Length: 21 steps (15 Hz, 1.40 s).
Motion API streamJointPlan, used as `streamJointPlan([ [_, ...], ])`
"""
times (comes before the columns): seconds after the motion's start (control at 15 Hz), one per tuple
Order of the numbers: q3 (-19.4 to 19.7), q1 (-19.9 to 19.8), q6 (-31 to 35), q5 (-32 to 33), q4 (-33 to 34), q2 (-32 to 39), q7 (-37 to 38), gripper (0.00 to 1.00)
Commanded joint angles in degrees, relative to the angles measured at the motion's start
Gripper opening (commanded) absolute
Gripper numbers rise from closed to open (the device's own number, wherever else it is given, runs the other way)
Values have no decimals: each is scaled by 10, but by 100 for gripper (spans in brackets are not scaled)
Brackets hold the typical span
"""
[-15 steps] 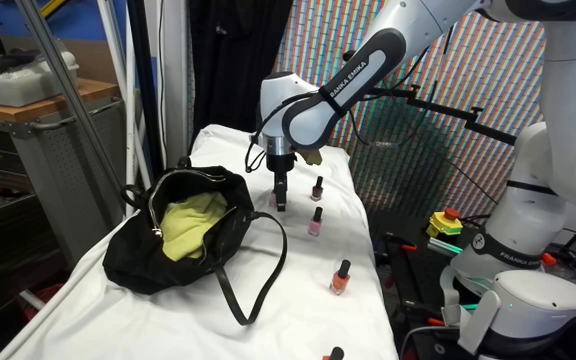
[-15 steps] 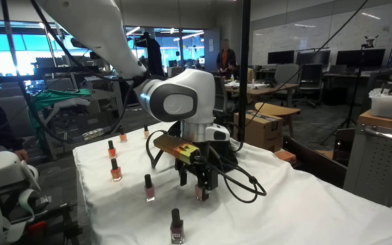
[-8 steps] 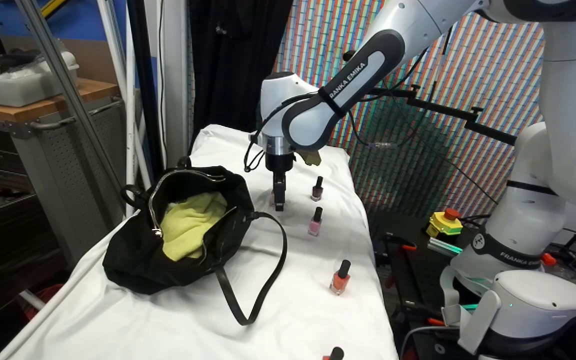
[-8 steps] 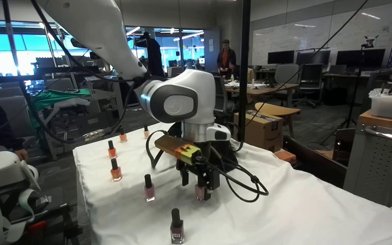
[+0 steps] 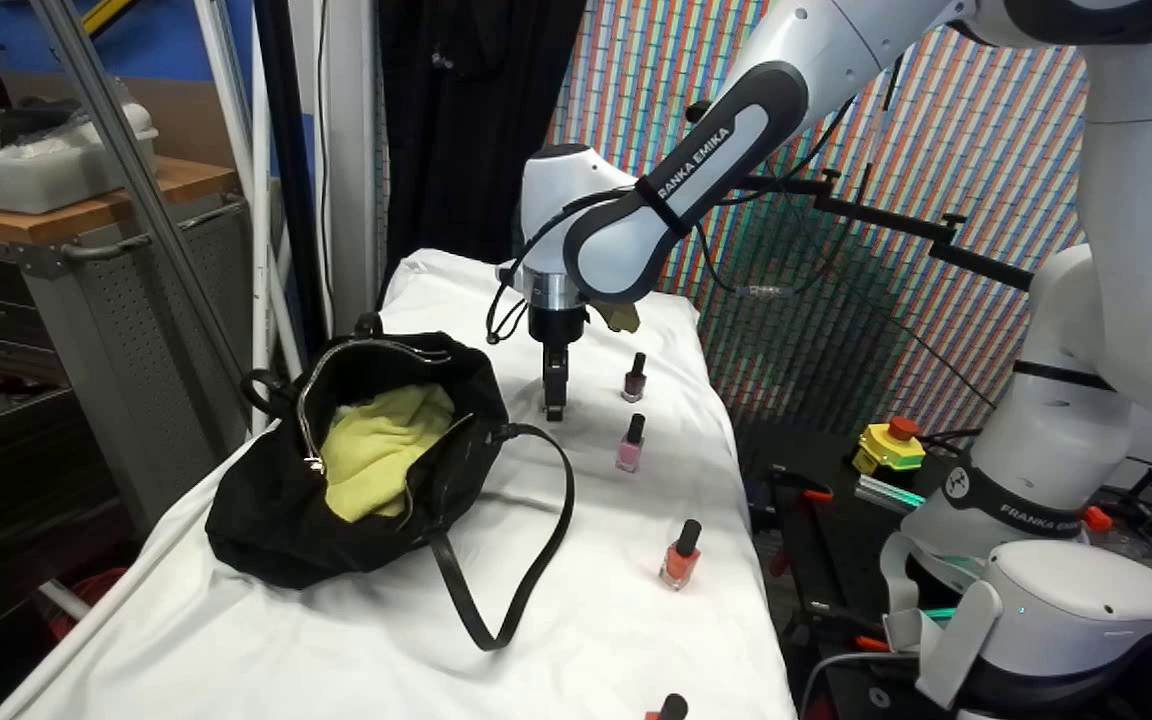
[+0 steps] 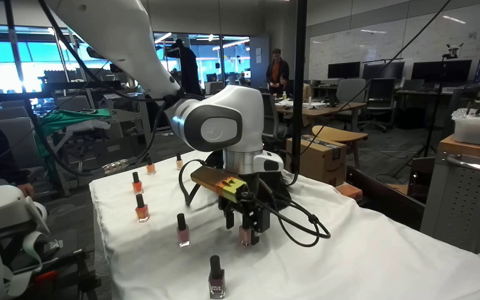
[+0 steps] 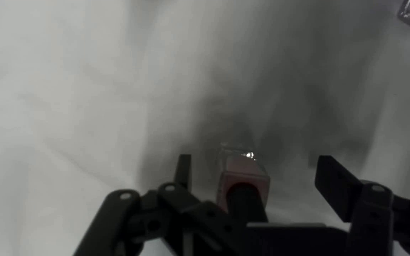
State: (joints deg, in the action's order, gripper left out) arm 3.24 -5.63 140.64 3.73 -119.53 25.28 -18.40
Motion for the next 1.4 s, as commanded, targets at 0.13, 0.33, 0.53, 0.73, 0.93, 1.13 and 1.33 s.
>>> streamJointPlan([
  [0.13, -5, -6, 0, 12, 14, 10, 1, 46],
  [0.33, -1, -2, 1, 18, 15, 10, 10, 27],
  [0.53, -1, -2, 2, 19, 17, 11, 13, 22],
  [0.73, -4, -3, -1, 13, 14, 3, 14, 21],
  [0.93, -2, 9, -21, 19, 12, -33, 35, 21],
  [1.13, 3, 31, -52, 35, 27, -70, 74, 21],
  [1.33, -4, 54, -107, 57, 59, -102, 110, 21],
])
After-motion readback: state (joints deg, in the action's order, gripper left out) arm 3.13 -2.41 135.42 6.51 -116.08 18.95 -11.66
